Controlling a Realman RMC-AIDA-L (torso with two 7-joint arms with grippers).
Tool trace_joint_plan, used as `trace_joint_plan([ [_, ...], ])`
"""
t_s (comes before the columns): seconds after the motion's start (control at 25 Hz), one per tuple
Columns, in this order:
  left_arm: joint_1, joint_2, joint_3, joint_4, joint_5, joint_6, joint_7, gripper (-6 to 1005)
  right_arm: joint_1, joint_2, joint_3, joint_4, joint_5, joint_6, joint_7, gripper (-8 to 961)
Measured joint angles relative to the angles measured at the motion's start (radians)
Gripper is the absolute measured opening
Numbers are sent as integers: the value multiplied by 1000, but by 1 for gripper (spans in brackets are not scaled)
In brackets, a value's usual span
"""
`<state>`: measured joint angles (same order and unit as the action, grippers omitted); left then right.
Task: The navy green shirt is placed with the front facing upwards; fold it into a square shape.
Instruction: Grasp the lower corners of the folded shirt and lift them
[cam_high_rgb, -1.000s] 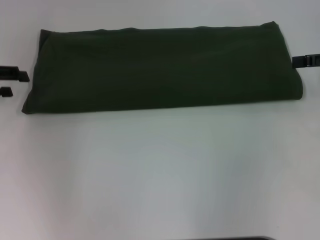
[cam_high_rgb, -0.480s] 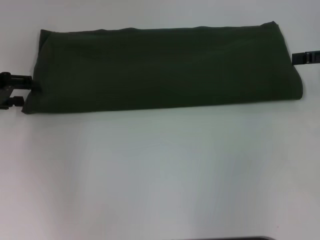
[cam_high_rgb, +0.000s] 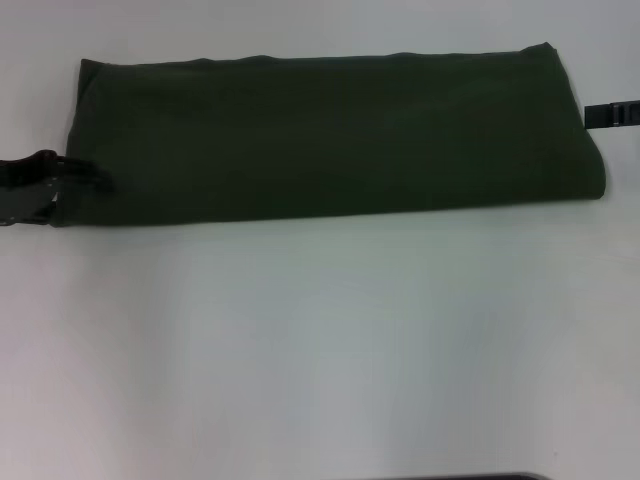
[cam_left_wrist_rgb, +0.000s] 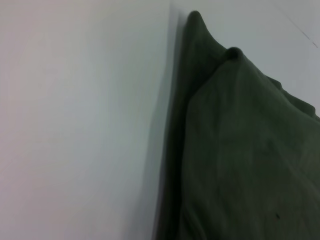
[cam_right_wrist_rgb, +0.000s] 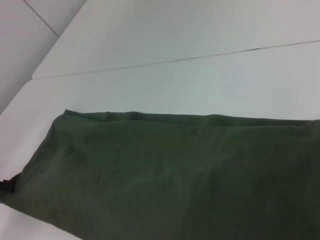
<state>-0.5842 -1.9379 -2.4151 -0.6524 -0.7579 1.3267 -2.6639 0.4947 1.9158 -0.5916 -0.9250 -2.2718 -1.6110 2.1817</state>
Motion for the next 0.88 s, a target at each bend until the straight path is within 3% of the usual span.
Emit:
trace_joint_plan([
  [0.4, -5, -2, 2, -8, 41, 16, -2, 603, 2, -3, -2, 1, -1, -3, 10, 907],
  [0.88, -7, 6, 2, -20, 41, 43, 4, 122, 49, -24, -4, -9, -208, 60, 146, 891],
])
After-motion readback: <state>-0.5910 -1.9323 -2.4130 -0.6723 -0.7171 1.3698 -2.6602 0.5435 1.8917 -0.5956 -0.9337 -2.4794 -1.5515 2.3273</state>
